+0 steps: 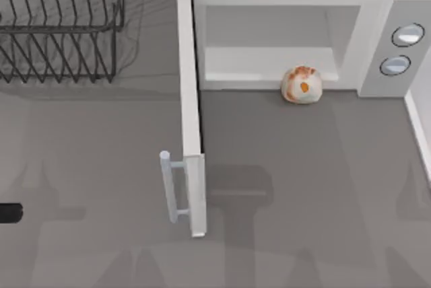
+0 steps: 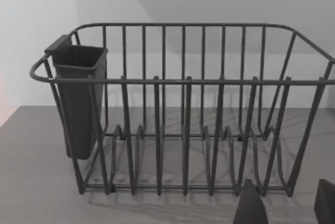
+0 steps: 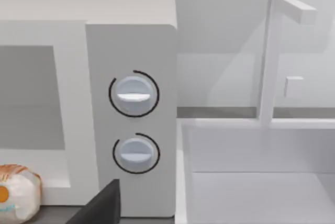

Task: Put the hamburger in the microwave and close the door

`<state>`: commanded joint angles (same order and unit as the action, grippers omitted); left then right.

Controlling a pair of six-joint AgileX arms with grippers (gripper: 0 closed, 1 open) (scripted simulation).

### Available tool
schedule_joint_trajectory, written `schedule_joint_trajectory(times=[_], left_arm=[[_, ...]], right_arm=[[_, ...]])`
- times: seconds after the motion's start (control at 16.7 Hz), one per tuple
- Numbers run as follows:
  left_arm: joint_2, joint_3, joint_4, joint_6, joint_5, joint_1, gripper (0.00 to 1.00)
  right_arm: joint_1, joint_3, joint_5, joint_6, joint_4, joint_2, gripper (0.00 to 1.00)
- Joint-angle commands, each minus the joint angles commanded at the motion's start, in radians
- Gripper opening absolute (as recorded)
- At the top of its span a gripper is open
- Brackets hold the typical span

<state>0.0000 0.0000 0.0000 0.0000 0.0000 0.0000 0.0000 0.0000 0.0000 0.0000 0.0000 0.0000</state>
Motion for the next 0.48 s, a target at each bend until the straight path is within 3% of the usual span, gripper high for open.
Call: schedule_joint_trajectory(times=[0.12, 0.48], left_arm=[[0.0, 0.0, 0.0, 0.0, 0.0, 0.0, 0.0], [0.0, 0.0, 0.0, 0.0, 0.0, 0.0, 0.0]], right_arm=[[0.0, 0.0, 0.0, 0.0, 0.0, 0.0, 1.0], [0.0, 0.0, 0.0, 0.0, 0.0, 0.0, 1.0]])
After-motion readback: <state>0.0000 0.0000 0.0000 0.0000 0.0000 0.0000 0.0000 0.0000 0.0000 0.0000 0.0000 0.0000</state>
